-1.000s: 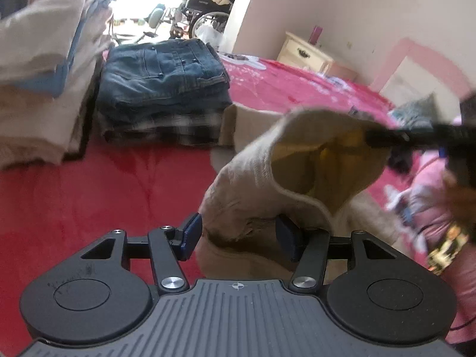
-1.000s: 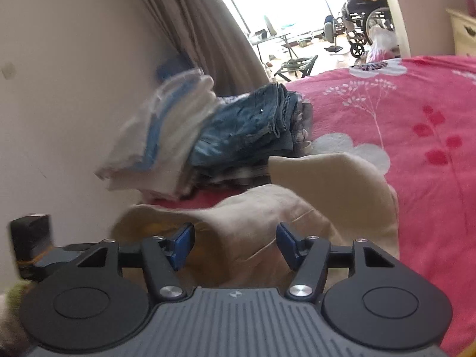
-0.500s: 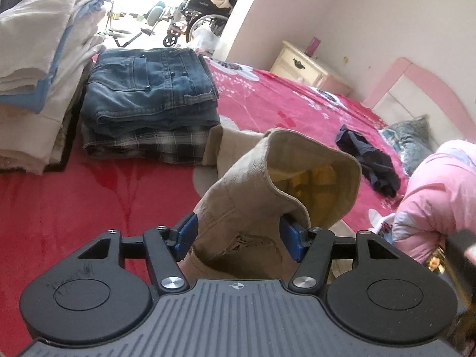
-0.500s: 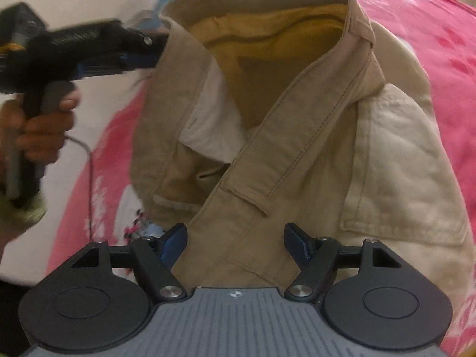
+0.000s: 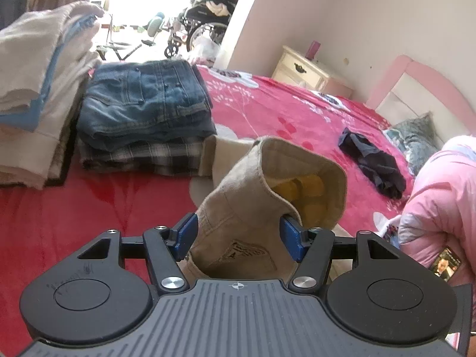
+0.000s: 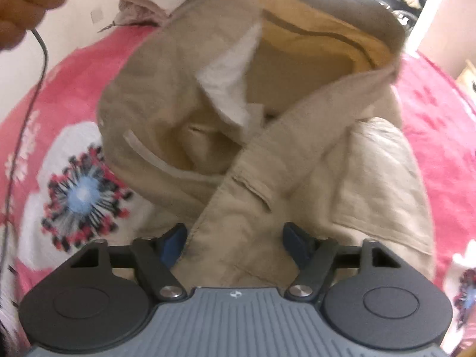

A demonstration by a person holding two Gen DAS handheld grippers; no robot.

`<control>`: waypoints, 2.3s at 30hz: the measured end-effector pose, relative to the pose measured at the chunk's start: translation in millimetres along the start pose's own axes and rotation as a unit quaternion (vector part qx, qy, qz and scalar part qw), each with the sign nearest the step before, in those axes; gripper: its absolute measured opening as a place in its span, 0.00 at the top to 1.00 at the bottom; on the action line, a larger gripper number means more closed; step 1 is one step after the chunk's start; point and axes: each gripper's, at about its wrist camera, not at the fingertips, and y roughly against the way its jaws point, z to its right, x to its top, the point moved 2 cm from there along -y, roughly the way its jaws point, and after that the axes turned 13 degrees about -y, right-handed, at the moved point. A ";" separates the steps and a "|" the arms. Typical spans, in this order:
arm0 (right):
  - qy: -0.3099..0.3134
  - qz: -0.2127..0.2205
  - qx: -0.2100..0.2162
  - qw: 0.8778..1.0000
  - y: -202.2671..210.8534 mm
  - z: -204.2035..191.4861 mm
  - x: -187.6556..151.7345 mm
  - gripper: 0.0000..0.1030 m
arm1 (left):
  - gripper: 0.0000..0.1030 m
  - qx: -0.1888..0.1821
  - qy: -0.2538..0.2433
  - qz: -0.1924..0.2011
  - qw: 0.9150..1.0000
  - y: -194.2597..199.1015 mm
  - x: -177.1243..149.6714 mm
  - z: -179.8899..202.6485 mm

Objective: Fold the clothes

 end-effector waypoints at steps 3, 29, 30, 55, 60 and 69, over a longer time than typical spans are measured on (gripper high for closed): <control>-0.006 0.009 -0.022 1.000 11.0 16.5 -5.9 0.46 | 0.41 0.009 -0.013 0.013 1.000 11.5 0.3 -0.7; -0.017 0.024 -0.061 0.998 17.6 38.5 -26.1 0.51 | 0.28 0.088 -0.316 -0.034 0.944 -73.2 15.4 67.2; -0.019 0.024 -0.061 0.998 17.9 39.2 -26.6 0.51 | 0.34 0.099 -0.319 -0.041 0.942 -83.1 16.5 64.2; 0.073 0.347 -0.408 0.841 152.6 102.2 8.4 0.92 | 0.96 0.089 -0.068 0.128 0.985 71.6 46.6 9.5; 0.101 0.435 -0.484 0.752 221.8 126.3 55.5 0.92 | 0.96 0.013 -0.075 0.198 0.977 118.9 67.5 45.4; 0.024 0.548 -0.526 0.650 394.7 188.2 175.0 0.92 | 0.96 -0.113 -0.118 0.316 0.935 201.3 177.1 128.3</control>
